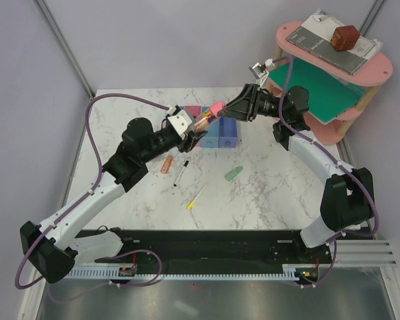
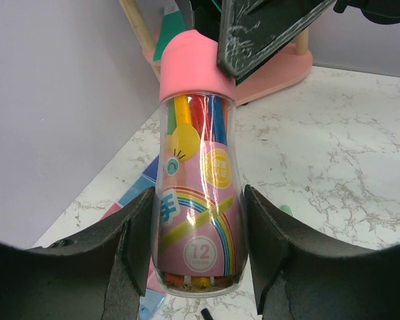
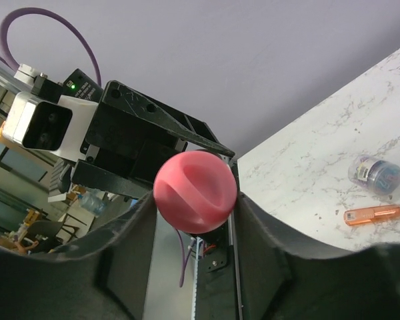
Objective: Sort the stationery into containers
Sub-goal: Place the stationery in the storage box.
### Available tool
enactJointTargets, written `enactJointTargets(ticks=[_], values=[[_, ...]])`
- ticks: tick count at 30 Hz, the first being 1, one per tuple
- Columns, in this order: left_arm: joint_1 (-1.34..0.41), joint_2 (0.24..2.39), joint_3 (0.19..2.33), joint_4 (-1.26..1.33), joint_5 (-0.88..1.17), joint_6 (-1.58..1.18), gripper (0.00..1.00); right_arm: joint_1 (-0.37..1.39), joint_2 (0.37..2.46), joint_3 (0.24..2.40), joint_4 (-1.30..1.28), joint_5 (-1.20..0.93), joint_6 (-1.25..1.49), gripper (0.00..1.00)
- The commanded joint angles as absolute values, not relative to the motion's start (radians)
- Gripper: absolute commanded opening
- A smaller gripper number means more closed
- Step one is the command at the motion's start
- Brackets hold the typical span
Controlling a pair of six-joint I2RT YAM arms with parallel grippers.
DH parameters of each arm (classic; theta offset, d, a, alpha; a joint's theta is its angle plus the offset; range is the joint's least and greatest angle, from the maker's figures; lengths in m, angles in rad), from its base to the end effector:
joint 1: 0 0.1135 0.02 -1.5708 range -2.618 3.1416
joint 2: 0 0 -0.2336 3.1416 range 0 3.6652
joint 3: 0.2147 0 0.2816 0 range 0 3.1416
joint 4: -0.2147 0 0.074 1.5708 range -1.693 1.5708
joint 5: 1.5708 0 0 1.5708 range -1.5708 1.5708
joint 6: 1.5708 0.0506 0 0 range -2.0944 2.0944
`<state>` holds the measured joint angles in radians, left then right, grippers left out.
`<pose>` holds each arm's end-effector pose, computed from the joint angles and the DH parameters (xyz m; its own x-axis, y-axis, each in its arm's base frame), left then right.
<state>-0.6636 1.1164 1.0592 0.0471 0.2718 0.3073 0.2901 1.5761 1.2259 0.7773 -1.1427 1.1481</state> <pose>0.2424 -0.2068 0.3663 0.2359 0.1855 -0.9539 0.7695 0.5638 0.2999 0.3574 0.1547 0.3484 -0.6691 0.1954 -0.7171 -0.7362 -0.0420 0.6755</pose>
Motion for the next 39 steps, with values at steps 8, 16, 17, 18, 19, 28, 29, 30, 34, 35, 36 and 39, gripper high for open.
enactJointTargets(ticks=[8,16,17,18,19,28,29,30,34,35,36,39], values=[[-0.667,1.094,1.069,0.127,0.293,0.301,0.02,0.304,1.606,1.307,0.81,-1.132,1.14,0.35],[-0.667,1.092,1.069,0.095,0.307,0.314,0.33,0.307,1.615,1.331,0.756,-1.134,1.089,0.24],[-0.667,1.091,1.069,0.086,0.316,0.318,0.43,0.307,1.615,1.335,0.72,-1.134,1.075,0.24],[-0.667,1.086,1.069,0.078,0.321,0.319,0.5,0.305,1.612,1.338,0.703,-1.134,1.046,0.24],[-0.667,1.082,1.068,0.062,0.327,0.325,0.64,0.304,1.611,1.339,0.672,-1.134,1.033,0.24],[-0.667,1.032,1.04,0.006,0.388,0.364,1.0,0.298,1.615,1.413,0.375,-1.117,0.786,0.23],[-0.667,1.029,1.037,-0.017,0.397,0.368,1.0,0.299,1.62,1.423,0.339,-1.112,0.757,0.23],[-0.667,1.028,1.035,-0.021,0.4,0.377,1.0,0.298,1.623,1.445,0.3,-1.106,0.717,0.23],[-0.667,1.009,1.034,-0.058,0.408,0.422,1.0,0.298,1.65,1.525,0.013,-1.045,0.488,0.23],[-0.667,1.002,1.034,-0.067,0.408,0.448,1.0,0.298,1.666,1.54,-0.044,-1.01,0.378,0.23],[-0.667,0.999,1.032,-0.083,0.402,0.459,1.0,0.298,1.675,1.586,-0.105,-0.982,0.326,0.23],[-0.666,0.98,1.037,-0.123,0.381,0.488,1.0,0.298,1.713,1.649,-0.28,-0.879,0.153,0.23]])
